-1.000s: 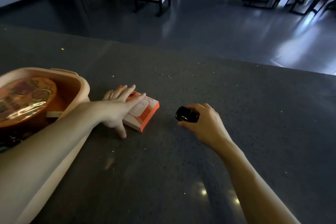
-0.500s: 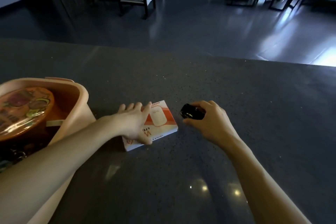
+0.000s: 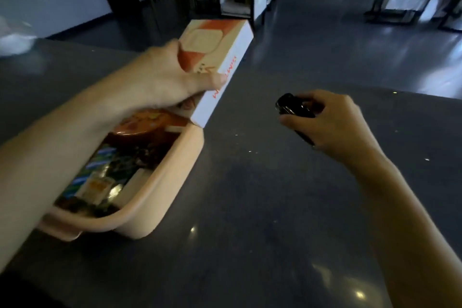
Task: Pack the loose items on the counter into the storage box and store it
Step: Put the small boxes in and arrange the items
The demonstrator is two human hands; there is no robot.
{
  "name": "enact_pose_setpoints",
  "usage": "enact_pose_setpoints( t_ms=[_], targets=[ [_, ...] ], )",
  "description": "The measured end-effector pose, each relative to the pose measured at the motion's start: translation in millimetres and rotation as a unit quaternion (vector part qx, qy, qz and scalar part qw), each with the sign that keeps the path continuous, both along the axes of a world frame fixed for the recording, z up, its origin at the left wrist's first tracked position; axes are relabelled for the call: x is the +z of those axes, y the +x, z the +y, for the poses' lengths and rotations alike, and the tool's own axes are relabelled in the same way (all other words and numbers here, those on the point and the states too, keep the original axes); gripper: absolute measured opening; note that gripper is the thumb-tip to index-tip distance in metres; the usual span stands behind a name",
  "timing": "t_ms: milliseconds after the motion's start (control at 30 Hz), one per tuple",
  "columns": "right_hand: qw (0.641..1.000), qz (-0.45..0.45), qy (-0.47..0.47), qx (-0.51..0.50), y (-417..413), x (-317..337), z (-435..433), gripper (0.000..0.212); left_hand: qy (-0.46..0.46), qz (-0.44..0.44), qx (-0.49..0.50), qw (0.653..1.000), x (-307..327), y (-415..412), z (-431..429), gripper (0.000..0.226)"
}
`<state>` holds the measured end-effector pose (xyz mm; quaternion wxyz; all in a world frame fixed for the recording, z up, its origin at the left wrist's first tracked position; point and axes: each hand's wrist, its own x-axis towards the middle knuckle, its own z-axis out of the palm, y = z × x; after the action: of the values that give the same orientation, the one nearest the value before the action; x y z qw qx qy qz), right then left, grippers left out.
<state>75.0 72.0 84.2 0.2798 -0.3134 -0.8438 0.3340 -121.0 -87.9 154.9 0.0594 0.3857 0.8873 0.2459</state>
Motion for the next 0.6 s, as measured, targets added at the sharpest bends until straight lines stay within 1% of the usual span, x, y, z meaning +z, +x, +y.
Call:
enact_pose_setpoints(
  t_ms=[100,167,233,300,367,433,500,533,600],
  targets=[
    [0.999,0.007,-0.023,0.045,-19.1,4.8,-32.8,0.040,-0.089,0.053,0.082,0.991,4.6,-7.9,-47.5,0.105],
    [0.997,0.004,-0.026,0.070,-33.7,5.9,-54.0,0.041,-0.127,0.042,0.110,0.985,-1.3,-15.0,-74.6,0.097],
    [0.995,-0.004,-0.028,0.099,-48.3,6.9,-74.1,0.042,-0.143,0.014,0.120,0.982,-12.3,-22.4,-101.2,0.092],
    [0.992,-0.009,-0.028,0.124,-62.6,8.4,-92.7,0.042,-0.158,0.006,0.121,0.980,-25.9,-28.7,-122.5,0.097],
    [0.990,-0.007,-0.023,0.138,-76.8,10.1,-109.8,0.043,-0.184,0.026,0.129,0.974,-41.8,-31.9,-136.8,0.108],
    [0.990,-0.004,-0.017,0.137,-90.8,10.6,-124.2,0.044,-0.201,0.021,0.113,0.973,-59.5,-35.7,-145.0,0.113],
    [0.992,0.000,-0.012,0.126,-104.2,9.8,-136.1,0.044,-0.201,0.007,0.050,0.978,-75.7,-40.9,-147.4,0.106],
    [0.993,0.002,-0.009,0.119,-110.8,8.8,-141.4,0.043,-0.195,0.012,0.021,0.981,-81.4,-44.4,-147.1,0.104],
    [0.995,0.007,-0.010,0.097,-123.3,6.7,-152.1,0.042,-0.185,0.054,0.009,0.981,-90.2,-49.7,-145.4,0.108]
  ],
)
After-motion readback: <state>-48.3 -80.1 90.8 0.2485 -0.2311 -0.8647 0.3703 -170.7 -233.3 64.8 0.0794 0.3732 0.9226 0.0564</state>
